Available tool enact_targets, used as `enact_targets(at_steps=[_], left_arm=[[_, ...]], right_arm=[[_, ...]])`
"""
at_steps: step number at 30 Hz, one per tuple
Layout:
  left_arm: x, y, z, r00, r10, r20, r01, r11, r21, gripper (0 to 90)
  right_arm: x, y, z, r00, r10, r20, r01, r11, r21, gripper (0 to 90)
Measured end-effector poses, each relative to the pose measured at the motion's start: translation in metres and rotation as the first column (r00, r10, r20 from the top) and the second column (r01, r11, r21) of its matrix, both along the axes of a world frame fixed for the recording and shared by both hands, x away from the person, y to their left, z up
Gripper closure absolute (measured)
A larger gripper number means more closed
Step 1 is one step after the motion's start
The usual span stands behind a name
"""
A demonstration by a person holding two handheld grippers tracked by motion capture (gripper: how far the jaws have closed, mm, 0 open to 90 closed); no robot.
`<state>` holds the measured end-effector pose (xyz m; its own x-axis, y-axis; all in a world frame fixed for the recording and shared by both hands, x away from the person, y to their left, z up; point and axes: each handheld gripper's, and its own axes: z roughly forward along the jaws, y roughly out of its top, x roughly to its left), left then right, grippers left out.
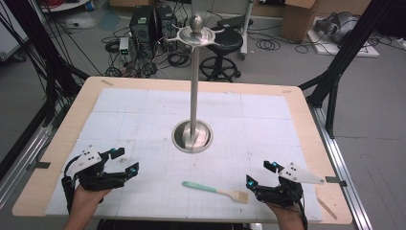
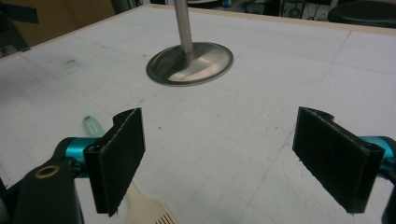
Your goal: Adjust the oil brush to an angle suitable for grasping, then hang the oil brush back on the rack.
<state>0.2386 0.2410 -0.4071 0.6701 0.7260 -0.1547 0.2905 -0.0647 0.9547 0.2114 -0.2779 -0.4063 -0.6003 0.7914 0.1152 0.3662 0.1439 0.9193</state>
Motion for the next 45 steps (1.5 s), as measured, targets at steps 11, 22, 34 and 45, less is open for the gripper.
enact_targets(at_steps=[11,22,34,45], left_arm=[[-0.005,0.013,-0.004,0.9995,0.031,0.001,-0.031,0.9993,-0.021,20.5],[-0.004,0.016,-0.010,0.9990,0.040,-0.021,-0.041,0.9989,-0.024,20.8],[-0.004,0.012,-0.011,0.9990,0.030,-0.033,-0.030,0.9995,-0.006,22.4],[-0.004,0.007,-0.014,0.9986,0.012,-0.051,-0.012,0.9999,0.000,22.8]], right_arm=[[-0.004,-0.001,0.001,1.0000,0.002,0.009,-0.002,1.000,-0.001,16.3],[-0.003,0.002,0.002,0.9984,0.056,-0.004,-0.056,0.998,-0.002,23.1],[0.006,0.029,-0.008,0.9755,0.201,-0.089,-0.210,0.972,-0.108,32.0],[0.017,0.057,-0.024,0.8983,0.394,-0.195,-0.430,0.880,-0.204,56.5]])
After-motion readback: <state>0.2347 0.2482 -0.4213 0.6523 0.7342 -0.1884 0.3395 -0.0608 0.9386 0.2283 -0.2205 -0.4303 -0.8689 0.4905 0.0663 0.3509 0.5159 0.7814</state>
